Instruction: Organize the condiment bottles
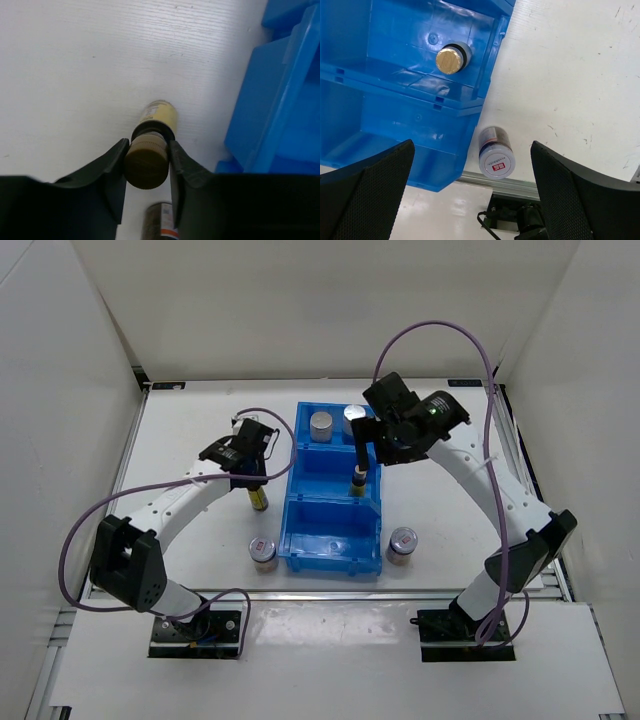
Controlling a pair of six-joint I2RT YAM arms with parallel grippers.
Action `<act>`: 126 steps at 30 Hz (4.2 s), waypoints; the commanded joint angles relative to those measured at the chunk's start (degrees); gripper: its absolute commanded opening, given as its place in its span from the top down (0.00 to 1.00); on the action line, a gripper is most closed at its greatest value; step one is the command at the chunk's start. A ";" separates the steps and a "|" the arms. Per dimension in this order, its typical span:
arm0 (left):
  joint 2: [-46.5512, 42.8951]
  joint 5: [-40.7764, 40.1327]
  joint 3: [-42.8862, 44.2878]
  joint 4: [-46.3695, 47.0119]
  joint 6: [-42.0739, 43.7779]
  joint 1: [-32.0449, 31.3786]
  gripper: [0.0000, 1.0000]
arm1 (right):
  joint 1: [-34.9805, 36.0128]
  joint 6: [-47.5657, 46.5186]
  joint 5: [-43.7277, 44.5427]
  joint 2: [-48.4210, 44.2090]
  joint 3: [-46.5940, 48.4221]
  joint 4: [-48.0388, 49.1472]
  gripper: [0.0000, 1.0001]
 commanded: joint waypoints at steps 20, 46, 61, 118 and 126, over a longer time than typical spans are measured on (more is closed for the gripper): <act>4.13 -6.08 27.43 1.06 1.07 -13.25 0.89 | -2.38 -1.39 1.77 -7.80 -7.77 -0.72 0.00; 19.18 -1.34 24.53 1.06 3.44 -18.09 0.25 | -9.86 -0.86 -10.98 -11.95 -32.46 -0.02 0.00; -3.57 -11.00 16.13 0.01 6.25 -16.95 0.00 | -6.70 -2.09 -14.40 -6.14 -40.91 9.55 0.00; -20.98 9.03 -16.24 -11.33 -9.22 -11.41 0.00 | 11.06 -0.43 -10.27 6.44 -21.49 5.96 0.81; -23.10 9.56 -17.30 -11.33 -9.74 -11.41 0.00 | 12.28 0.11 -10.80 5.63 -17.01 5.96 0.84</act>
